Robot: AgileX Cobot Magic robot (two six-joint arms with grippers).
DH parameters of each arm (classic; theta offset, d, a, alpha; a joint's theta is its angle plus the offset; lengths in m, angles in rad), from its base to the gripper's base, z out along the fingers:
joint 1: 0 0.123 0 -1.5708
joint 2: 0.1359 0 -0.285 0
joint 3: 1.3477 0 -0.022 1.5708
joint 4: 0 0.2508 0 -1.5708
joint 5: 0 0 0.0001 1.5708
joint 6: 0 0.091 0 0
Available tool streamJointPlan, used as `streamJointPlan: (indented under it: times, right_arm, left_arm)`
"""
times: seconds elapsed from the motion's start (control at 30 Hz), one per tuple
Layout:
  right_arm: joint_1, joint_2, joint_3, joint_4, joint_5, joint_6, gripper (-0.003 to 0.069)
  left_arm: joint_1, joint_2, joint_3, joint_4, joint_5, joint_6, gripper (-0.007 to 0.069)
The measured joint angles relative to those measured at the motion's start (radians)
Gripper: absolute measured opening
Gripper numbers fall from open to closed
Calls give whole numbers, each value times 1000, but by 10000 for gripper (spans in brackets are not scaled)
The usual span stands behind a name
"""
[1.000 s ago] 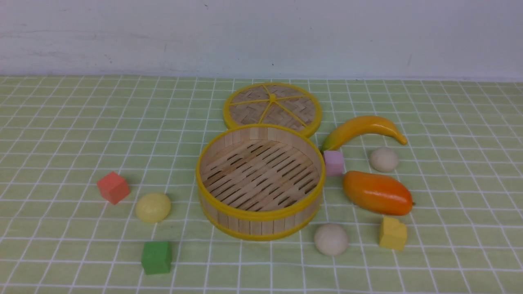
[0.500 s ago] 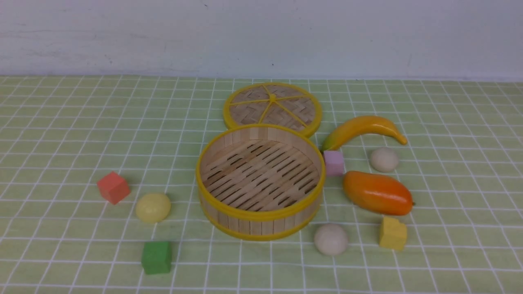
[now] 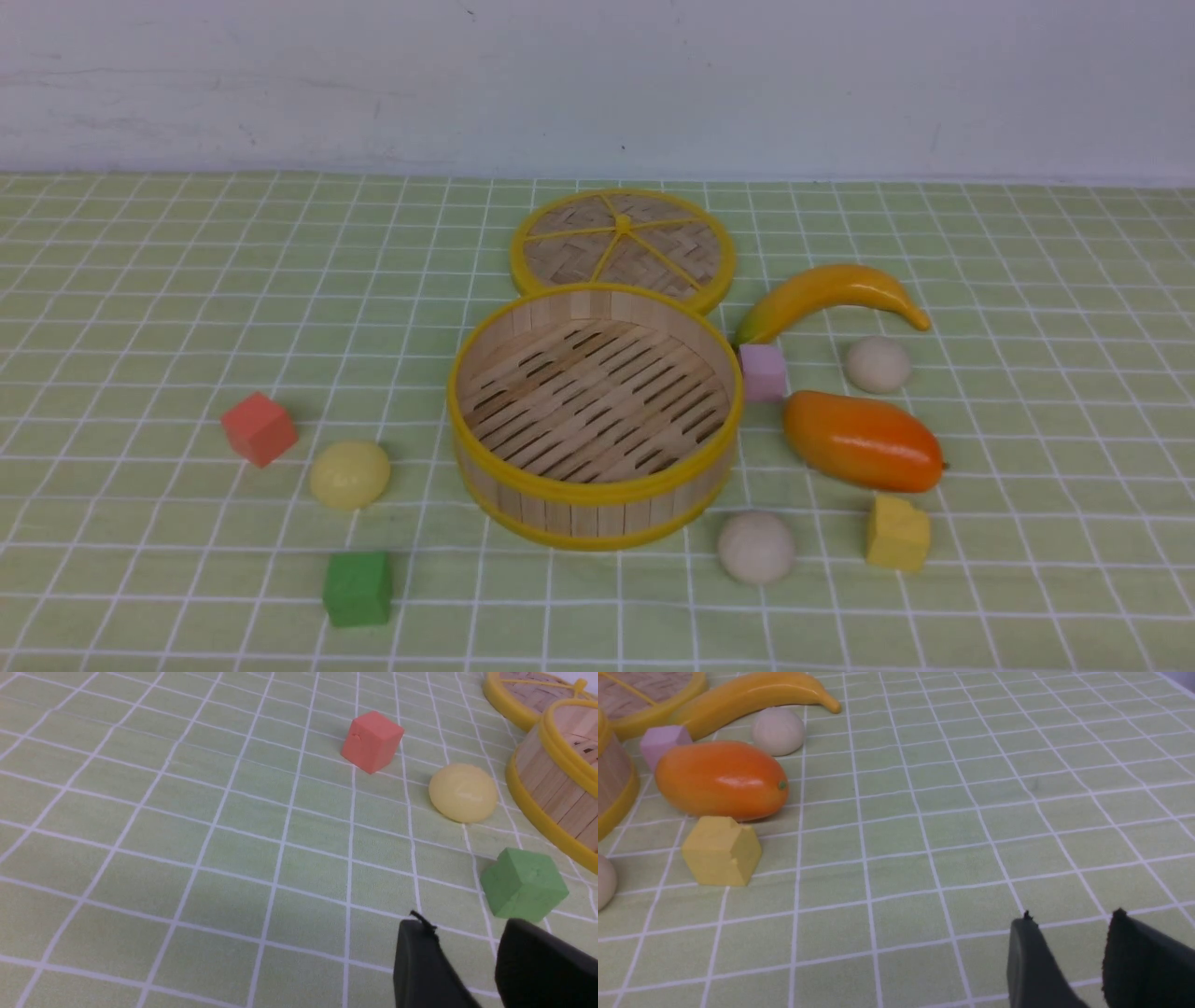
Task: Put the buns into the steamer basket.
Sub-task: Use the left arm to grab a steamed stuffed bun
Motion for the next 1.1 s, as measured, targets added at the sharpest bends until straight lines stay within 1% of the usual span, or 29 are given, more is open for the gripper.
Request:
streamJointPlan:
  times: [0.3,0.67,0.73,0.8,0.93,1.1]
  right_arm:
    - [0,0,0,0,0,0,239]
    - [0,0,0,-1,0,0,239]
    - [0,0,0,-1,0,0,239]
    - [0,0,0,-1,0,0,239]
    - [0,0,0,-1,0,0,239]
    - [0,0,0,-1,0,0,239]
  left_arm:
    - [0,0,0,-28,-101,0,238]
    - [0,0,0,-30,-116,-1,238]
    - [0,0,0,-43,-140,-10,238]
    - [0,0,0,-105,-235,-76,238]
    - [0,0,0,-143,-336,-118,238]
    - [0,0,0,-158,-359,-131,238]
